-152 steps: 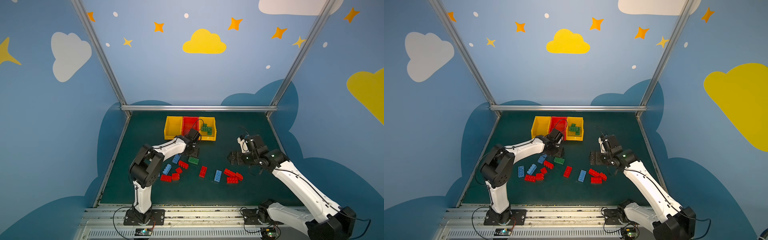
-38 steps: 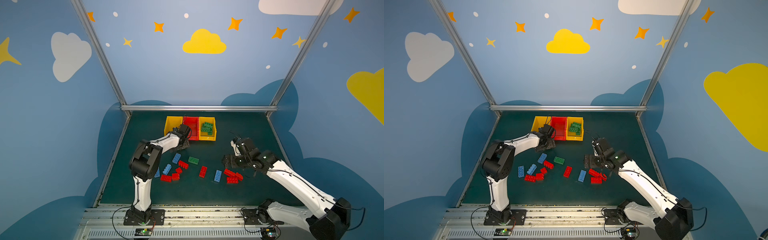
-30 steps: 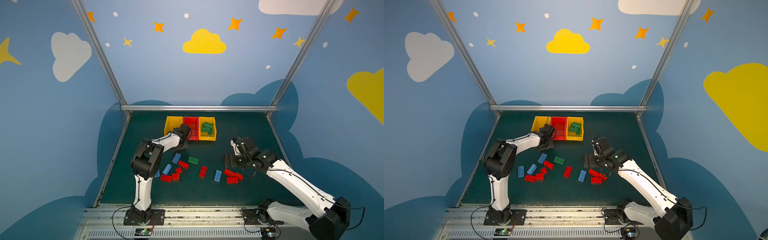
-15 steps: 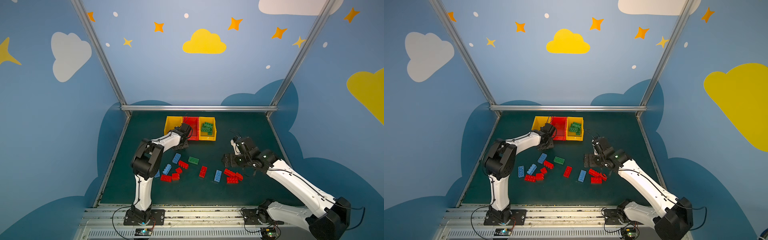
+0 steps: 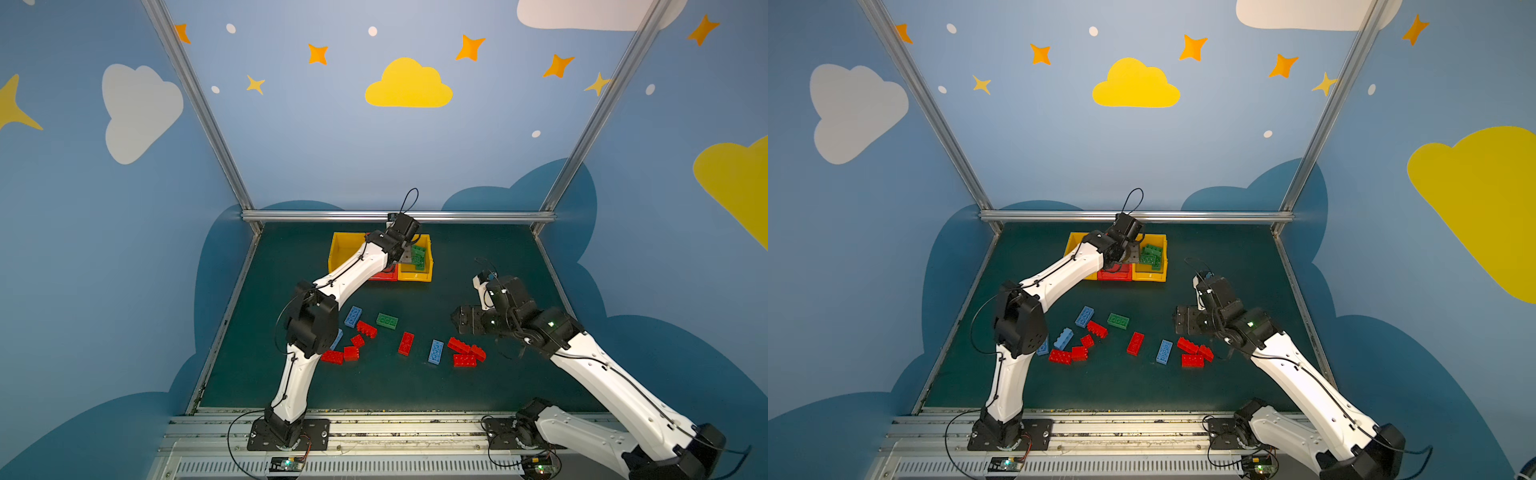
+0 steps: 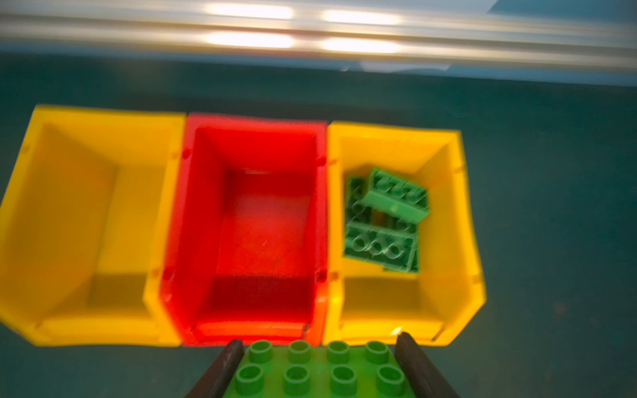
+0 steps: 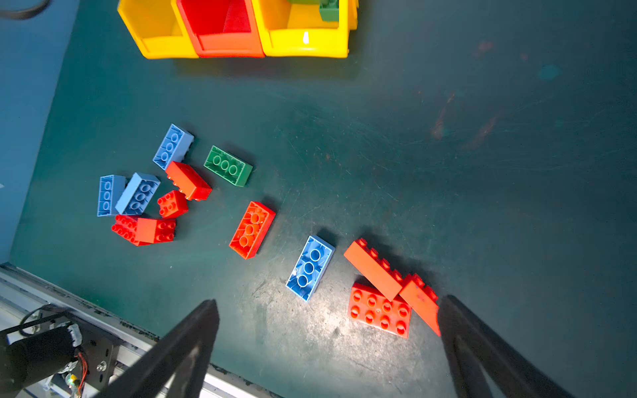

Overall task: Sort the legos into containers by color
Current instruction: 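Carry the green brick with the left gripper over the yellow bin, then open the left gripper to drop the green brick into the yellow bin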

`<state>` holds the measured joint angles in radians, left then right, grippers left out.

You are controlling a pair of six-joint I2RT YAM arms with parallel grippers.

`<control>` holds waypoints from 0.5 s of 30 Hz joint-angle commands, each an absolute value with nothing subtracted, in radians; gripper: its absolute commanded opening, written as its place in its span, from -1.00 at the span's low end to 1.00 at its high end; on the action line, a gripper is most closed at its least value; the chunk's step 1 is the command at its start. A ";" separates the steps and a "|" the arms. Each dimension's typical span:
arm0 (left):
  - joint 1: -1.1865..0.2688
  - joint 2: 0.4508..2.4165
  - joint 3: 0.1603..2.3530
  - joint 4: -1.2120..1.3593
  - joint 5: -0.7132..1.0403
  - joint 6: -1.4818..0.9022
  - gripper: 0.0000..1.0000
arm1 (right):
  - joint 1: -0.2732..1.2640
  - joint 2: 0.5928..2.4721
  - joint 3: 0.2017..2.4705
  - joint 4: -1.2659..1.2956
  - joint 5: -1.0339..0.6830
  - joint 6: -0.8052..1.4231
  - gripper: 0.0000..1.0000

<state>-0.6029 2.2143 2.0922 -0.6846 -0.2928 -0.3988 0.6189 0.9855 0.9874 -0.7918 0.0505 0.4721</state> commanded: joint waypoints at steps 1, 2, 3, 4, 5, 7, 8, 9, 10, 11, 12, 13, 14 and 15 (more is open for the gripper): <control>-0.606 2.319 2.199 -0.726 -0.316 -0.327 -0.20 | 0.605 0.950 0.976 -0.836 0.075 0.469 0.94; -0.606 2.342 2.231 -0.717 -0.311 -0.316 -0.20 | 0.600 0.944 0.973 -0.839 0.077 0.467 0.94; -0.605 2.377 2.272 -0.714 -0.312 -0.310 -0.20 | 0.593 0.936 0.970 -0.844 0.077 0.465 0.94; -0.606 2.409 2.315 -0.719 -0.317 -0.309 -0.19 | 0.587 0.929 0.969 -0.848 0.078 0.463 0.94; -0.605 2.434 2.350 -0.724 -0.320 -0.306 -0.19 | 0.581 0.924 0.968 -0.852 0.077 0.462 0.94; -0.606 2.490 2.433 -0.737 -0.325 -0.299 -0.17 | 0.566 0.914 0.964 -0.860 0.074 0.458 0.94; -0.606 2.510 2.463 -0.738 -0.325 -0.300 -0.17 | 0.560 0.911 0.961 -0.862 0.072 0.457 0.94; -0.607 2.529 2.492 -0.735 -0.322 -0.300 -0.17 | 0.552 0.908 0.956 -0.864 0.071 0.455 0.94; -0.605 2.544 2.511 -0.727 -0.318 -0.296 -0.17 | 0.543 0.906 0.952 -0.864 0.069 0.454 0.94; -0.605 2.554 2.521 -0.714 -0.315 -0.294 -0.16 | 0.537 0.906 0.949 -0.864 0.066 0.452 0.94; -0.606 2.561 2.525 -0.696 -0.315 -0.291 -0.15 | 0.529 0.905 0.946 -0.865 0.063 0.451 0.94; -0.606 2.564 2.523 -0.678 -0.315 -0.286 -0.14 | 0.521 0.907 0.944 -0.864 0.060 0.451 0.94; -0.605 2.571 2.526 -0.658 -0.316 -0.279 -0.13 | 0.517 0.907 0.943 -0.862 0.057 0.449 0.94; -0.607 2.575 2.530 -0.645 -0.315 -0.275 -0.11 | 0.511 0.909 0.943 -0.864 0.054 0.448 0.94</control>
<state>-0.6071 2.5679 2.4905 -0.6949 -0.3031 -0.3023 0.5266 0.9165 0.9543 -0.8433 0.0620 0.4629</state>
